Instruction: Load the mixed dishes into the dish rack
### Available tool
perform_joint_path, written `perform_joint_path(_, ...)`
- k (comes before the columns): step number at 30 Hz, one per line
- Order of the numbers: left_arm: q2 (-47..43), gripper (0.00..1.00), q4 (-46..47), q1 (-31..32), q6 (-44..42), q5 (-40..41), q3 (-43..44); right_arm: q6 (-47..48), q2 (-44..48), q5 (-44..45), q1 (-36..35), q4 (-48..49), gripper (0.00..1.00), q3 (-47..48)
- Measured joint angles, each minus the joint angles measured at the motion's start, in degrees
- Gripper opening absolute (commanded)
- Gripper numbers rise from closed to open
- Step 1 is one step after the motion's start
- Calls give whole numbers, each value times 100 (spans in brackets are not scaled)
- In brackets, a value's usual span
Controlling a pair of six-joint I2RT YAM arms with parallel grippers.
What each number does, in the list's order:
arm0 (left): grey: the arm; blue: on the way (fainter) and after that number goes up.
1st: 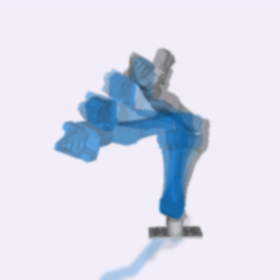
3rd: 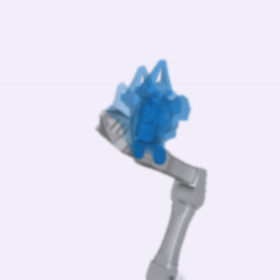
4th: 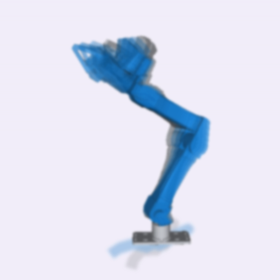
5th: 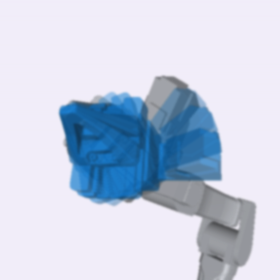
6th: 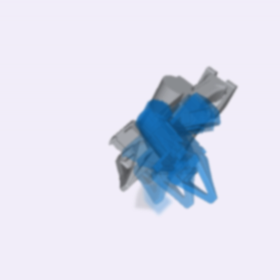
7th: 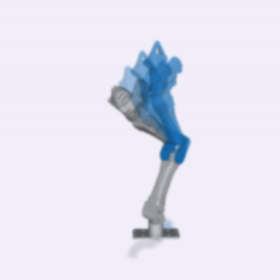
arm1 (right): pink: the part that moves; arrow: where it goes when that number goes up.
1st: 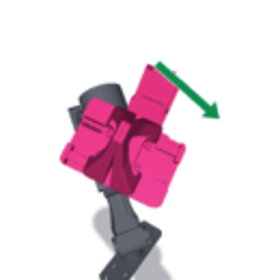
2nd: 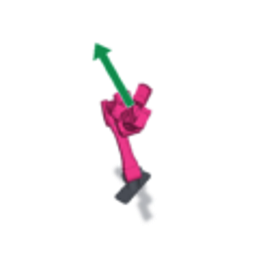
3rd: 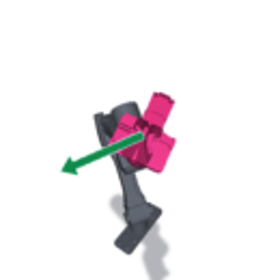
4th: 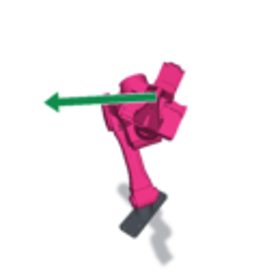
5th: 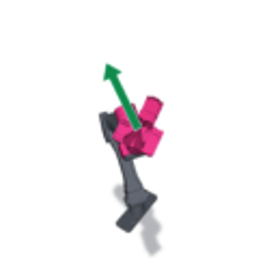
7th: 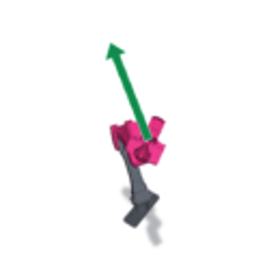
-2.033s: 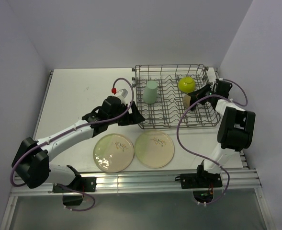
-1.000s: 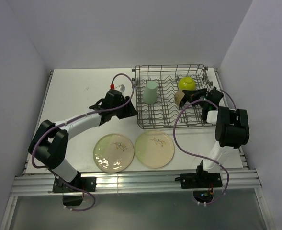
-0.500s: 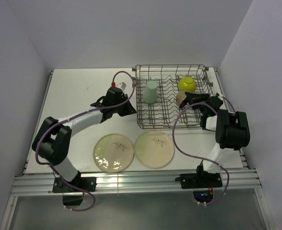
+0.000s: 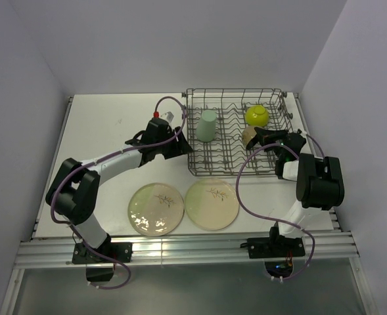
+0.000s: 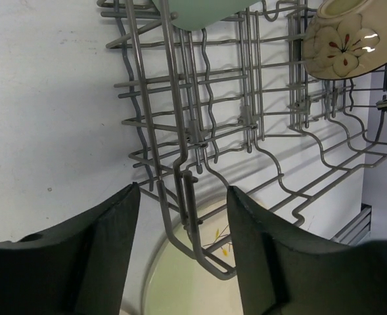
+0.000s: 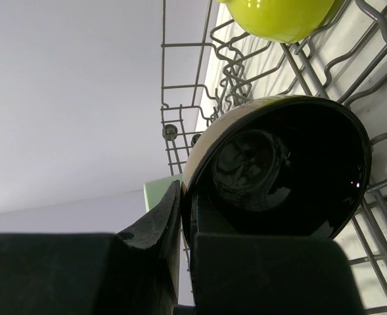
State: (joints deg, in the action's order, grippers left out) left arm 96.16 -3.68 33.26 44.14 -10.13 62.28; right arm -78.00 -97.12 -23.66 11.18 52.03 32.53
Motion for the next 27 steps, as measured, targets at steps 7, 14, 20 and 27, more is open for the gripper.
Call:
perform_joint_path(7,160,65,26,0,4,-87,164,-304,-188,0,11,557,0,-127)
perform_joint_path(14,540,47,24,-2,-2,-120,378,-507,-271,-46,35,822,0,-149)
perform_joint_path(20,898,3,-96,-15,-66,-122,748,-531,-227,-94,37,743,0,-133)
perform_joint_path(27,1040,0,-188,-94,-127,-101,890,-529,-94,-101,50,555,0,28)
